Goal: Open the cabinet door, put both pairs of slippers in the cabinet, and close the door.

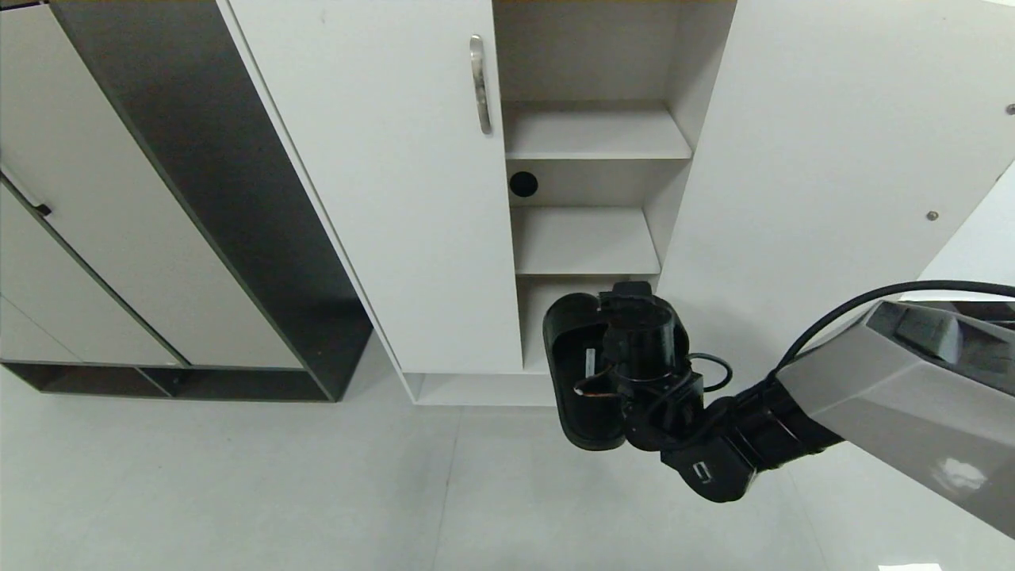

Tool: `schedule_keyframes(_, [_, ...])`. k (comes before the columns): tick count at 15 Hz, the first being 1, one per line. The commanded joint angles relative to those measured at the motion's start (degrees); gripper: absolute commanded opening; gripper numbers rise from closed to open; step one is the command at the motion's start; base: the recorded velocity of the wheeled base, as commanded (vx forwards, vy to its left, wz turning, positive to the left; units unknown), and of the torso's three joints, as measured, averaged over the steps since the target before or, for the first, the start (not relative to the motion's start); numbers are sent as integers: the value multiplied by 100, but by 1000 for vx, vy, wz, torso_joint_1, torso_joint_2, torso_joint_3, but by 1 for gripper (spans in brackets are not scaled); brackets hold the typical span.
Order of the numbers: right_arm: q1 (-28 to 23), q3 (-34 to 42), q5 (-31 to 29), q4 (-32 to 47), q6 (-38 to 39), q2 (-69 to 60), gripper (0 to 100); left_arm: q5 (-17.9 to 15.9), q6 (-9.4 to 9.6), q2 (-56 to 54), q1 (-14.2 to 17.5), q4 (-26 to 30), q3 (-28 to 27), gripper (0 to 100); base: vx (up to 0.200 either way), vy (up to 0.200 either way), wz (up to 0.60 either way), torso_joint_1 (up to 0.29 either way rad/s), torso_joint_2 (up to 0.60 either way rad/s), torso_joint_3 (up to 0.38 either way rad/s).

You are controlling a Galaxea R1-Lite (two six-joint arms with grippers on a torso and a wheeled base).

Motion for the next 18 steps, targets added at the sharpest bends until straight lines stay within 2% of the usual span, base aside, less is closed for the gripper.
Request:
schedule_keyframes(1, [118,-649,-43,459,314,132,0,-2,4,0,2,0,0,0,0,0,0,0,0,0])
schedule_keyframes(3, [75,-728,-201,450,331,369,0,-2,13,0,-6,0,0,0,0,0,0,0,0,0])
schedule_keyframes(18, [22,-579,-324,195,147,466,0,-2,13,9,-6,0,0,0,200,0,0,2,5,2])
